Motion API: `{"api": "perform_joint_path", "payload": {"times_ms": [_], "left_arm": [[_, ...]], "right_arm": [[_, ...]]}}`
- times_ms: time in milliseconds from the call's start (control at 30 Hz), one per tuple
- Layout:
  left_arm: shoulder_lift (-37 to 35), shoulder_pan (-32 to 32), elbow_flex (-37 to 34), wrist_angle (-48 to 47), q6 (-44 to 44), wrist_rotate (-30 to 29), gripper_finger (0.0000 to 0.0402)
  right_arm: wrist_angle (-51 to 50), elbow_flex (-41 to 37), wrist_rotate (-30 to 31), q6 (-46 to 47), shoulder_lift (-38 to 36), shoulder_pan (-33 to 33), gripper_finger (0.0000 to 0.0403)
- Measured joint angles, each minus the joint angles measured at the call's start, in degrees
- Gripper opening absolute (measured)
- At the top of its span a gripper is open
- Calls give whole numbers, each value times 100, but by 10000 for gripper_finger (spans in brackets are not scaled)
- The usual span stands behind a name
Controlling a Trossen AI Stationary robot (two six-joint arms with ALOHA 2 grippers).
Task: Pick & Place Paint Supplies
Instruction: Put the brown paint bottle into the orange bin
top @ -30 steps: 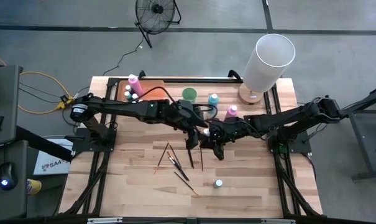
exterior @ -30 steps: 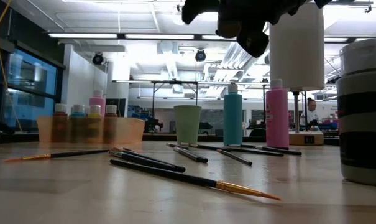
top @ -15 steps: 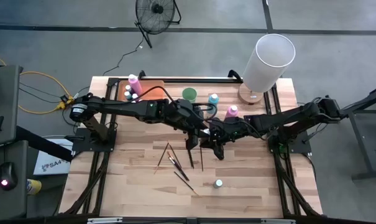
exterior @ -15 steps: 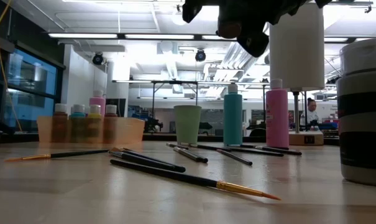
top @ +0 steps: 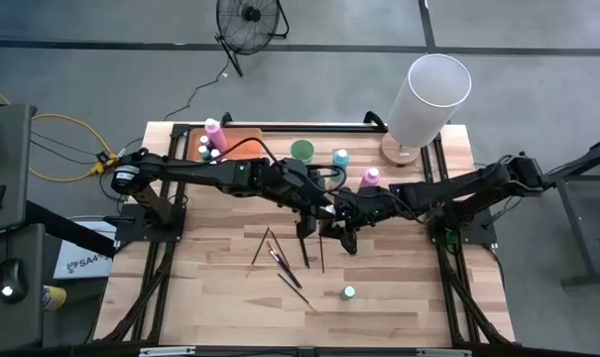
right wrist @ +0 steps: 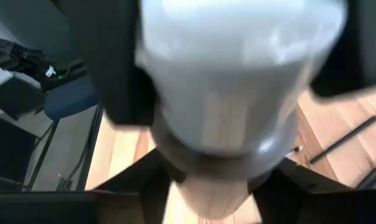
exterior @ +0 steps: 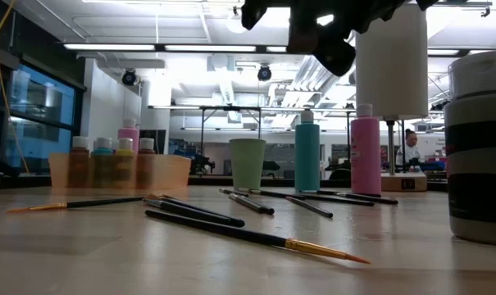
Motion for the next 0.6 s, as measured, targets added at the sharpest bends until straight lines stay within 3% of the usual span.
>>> {"api": "perform_joint_path", "payload": {"times_ms": [267, 600], "left_arm": [[-118, -1, -11, -850, 19, -912, 113], [-611, 7, -234, -1648, -180, -3297, 113]], "right_arm": [[-1146, -4, -227, 452, -397, -4, 279], [-2389, -4, 391, 597, -1498, 13, 282]]}}
